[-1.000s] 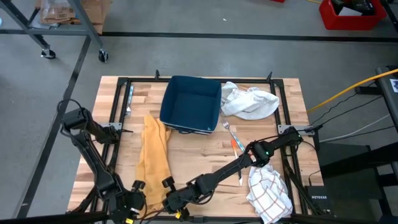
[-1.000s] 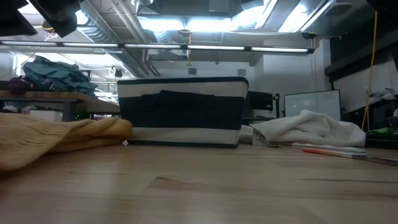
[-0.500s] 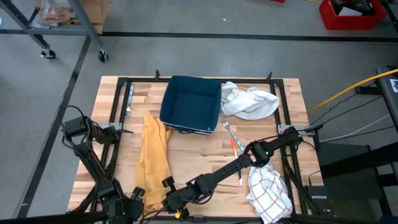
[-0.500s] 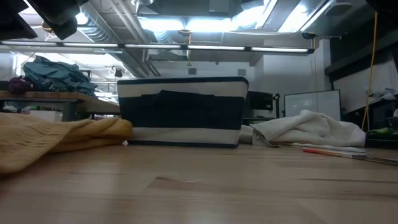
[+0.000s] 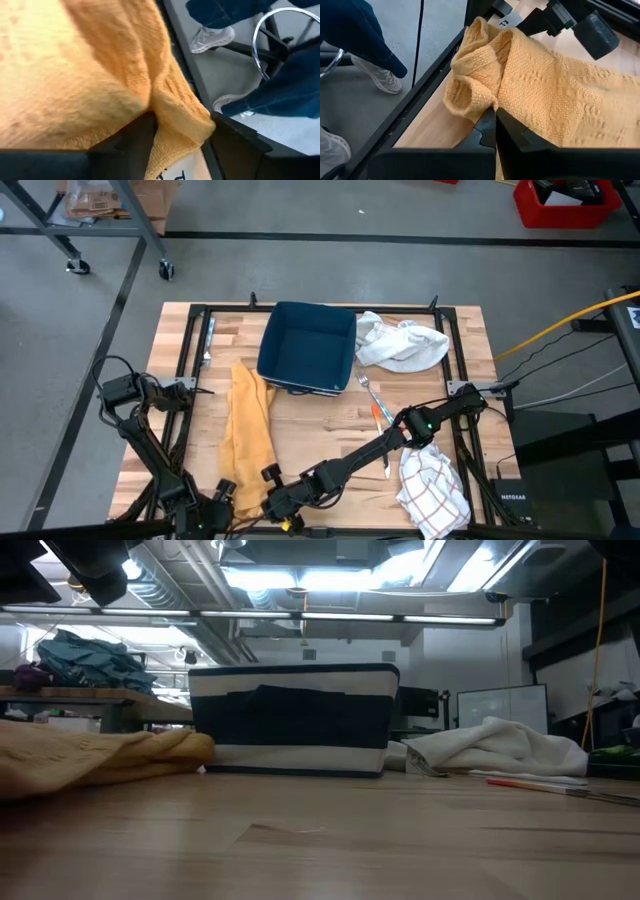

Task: Fold towel
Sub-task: Fold the yellow towel

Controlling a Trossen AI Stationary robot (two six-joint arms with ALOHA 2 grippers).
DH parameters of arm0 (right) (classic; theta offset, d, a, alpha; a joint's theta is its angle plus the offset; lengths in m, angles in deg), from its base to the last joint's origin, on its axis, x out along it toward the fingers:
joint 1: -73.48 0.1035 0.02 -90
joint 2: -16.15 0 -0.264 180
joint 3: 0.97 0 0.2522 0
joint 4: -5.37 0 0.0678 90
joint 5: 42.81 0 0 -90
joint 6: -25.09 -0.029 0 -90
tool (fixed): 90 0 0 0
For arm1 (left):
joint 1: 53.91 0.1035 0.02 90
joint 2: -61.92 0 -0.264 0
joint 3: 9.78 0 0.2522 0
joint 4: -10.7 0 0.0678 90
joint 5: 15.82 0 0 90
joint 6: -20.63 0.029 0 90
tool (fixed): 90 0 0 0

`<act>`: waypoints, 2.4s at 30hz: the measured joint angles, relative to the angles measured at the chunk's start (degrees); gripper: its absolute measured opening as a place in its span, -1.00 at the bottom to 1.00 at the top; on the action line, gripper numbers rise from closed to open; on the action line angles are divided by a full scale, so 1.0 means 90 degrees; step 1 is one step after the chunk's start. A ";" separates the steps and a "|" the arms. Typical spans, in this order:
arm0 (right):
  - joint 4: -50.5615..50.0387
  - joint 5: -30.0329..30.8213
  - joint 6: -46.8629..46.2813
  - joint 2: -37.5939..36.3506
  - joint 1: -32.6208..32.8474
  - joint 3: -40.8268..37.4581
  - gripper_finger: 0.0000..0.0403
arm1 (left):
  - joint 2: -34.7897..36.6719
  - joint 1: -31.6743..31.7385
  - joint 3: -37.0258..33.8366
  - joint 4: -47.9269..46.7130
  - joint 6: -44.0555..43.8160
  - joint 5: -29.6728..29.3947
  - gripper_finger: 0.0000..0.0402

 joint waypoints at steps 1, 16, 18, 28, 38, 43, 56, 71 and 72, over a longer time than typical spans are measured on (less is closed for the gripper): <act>-0.0001 -0.0001 -0.0116 0.0000 0.0000 0.0000 -0.98 | -0.0003 0.0000 -0.0002 -0.0022 -0.0108 -0.0034 -0.15; 0.0100 -0.0499 -0.0347 0.0001 0.0182 0.0048 -0.99 | 0.0570 0.0000 -0.0073 -0.0052 -0.1553 0.0057 -0.97; 0.0100 -0.0498 -0.0349 0.0002 0.0217 0.0137 -1.00 | 0.0790 -0.0011 -0.0068 -0.0008 -0.1639 0.0076 -0.98; 0.0375 -0.0299 -0.0521 -0.0120 0.0380 0.0374 -1.00 | 0.1610 -0.0096 0.0054 0.0070 -0.1917 0.0015 -0.99; 0.0330 0.1213 -0.0609 -0.0575 0.0341 0.0386 -1.00 | 0.2546 -0.0097 0.0359 -0.1475 -0.1791 -0.0731 -0.99; 0.0258 0.2181 -0.0789 -0.0799 0.0279 0.0386 -1.00 | 0.3108 -0.0090 0.0420 -0.2547 -0.2033 -0.1568 -0.99; -0.0759 0.2460 -0.1365 -0.0855 -0.0427 0.0171 -1.00 | 0.3255 0.0281 0.0105 -0.4989 -0.3119 -0.2099 -0.99; -0.0912 0.1989 -0.1442 -0.0855 -0.1101 -0.0807 -1.00 | 0.3230 0.1157 -0.1122 -0.5080 -0.2967 -0.2201 -0.98; -0.0895 0.1989 -0.1442 -0.0855 -0.1139 -0.0843 -1.00 | 0.3230 0.1202 -0.1182 -0.5082 -0.2902 -0.2210 -0.98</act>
